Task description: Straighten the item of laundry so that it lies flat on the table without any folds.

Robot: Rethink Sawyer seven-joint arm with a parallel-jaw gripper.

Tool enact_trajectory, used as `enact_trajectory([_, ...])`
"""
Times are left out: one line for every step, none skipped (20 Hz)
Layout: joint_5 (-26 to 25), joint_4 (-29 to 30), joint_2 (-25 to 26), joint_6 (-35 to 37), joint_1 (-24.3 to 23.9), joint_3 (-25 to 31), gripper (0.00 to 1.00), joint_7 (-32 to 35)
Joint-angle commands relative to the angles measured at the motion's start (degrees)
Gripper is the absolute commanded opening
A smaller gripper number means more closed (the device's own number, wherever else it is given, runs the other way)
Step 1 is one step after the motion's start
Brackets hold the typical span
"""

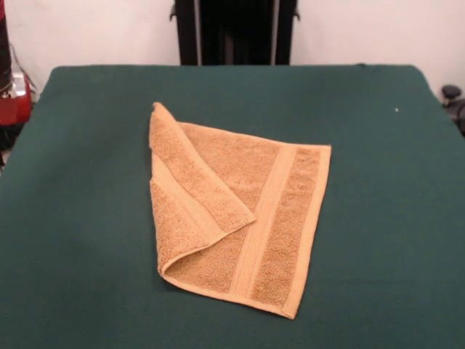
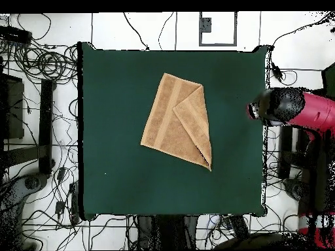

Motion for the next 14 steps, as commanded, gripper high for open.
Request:
enact_trajectory([3.2,1.8,0.7,3.4,3.4,-0.8,0.00,13.5])
enact_trajectory([3.5,1.7,0.8,3.4,3.6,-1.0,0.00,13.7])
enact_trajectory([3.8,1.6,0.9,3.3,3.7,-1.2,0.00,14.0])
enact_trajectory([4.0,1.6,1.1,3.1,4.1,-1.5,0.00,14.6])
enact_trajectory([4.1,1.5,1.2,3.0,4.3,-1.8,0.00,14.8])
enact_trajectory([4.3,1.4,1.3,2.9,4.5,-2.0,0.00,15.1])
enact_trajectory([4.5,1.4,1.4,2.8,4.8,-2.3,0.00,15.3])
enact_trajectory([4.6,1.1,1.8,2.5,5.4,-2.5,0.00,16.4])
enact_trajectory([5.0,0.9,2.0,2.3,5.8,-2.9,0.00,16.8])
enact_trajectory([5.3,0.8,2.1,2.2,6.1,-3.3,0.00,17.2])
enact_trajectory([5.7,0.7,2.2,2.0,6.5,-3.7,0.00,17.6])
enact_trajectory([6.0,0.8,2.2,1.9,7.0,-4.0,0.00,18.3])
enact_trajectory([6.3,0.4,2.4,1.9,7.3,-4.2,0.00,18.5])
enact_trajectory([6.5,0.1,2.6,1.8,7.7,-4.4,0.00,18.7])
